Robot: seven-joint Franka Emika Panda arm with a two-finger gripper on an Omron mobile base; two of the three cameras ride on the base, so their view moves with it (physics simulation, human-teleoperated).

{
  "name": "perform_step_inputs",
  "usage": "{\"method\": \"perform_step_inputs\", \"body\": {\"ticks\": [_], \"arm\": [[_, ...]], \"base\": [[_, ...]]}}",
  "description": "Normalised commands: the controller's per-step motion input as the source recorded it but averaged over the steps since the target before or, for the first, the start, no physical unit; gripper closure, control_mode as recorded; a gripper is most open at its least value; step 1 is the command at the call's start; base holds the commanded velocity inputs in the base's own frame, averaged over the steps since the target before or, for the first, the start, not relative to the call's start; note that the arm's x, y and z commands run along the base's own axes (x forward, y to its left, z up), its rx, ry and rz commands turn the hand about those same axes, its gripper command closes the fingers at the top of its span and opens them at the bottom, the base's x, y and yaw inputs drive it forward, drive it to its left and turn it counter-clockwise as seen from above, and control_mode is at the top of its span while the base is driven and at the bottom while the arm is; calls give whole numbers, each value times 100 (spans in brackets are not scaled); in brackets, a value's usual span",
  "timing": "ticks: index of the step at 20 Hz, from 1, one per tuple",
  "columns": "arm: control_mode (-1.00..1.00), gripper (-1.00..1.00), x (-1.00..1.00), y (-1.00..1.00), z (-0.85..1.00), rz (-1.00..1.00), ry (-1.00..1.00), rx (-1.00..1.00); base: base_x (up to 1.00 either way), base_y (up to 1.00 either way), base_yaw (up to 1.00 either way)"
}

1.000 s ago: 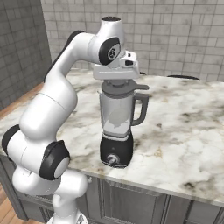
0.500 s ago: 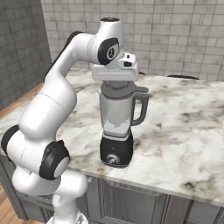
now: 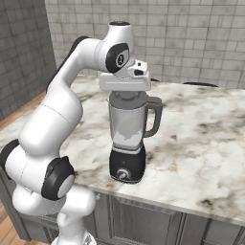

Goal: Grab the lime and lemon wedge from the fridge, place them in the blender, close the lid, and turn on the blender to create a marinade.

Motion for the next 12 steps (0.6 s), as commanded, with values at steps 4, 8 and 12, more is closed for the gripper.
{"method": "perform_step_inputs", "body": {"ticks": [4,8,12], "arm": [[-100,100,34,11,30,0,11,0],[-100,100,14,0,10,0,9,0],[-100,100,-4,0,0,0,0,0]], "base": [[0,0,0],[0,0,0],[0,0,0]]}}
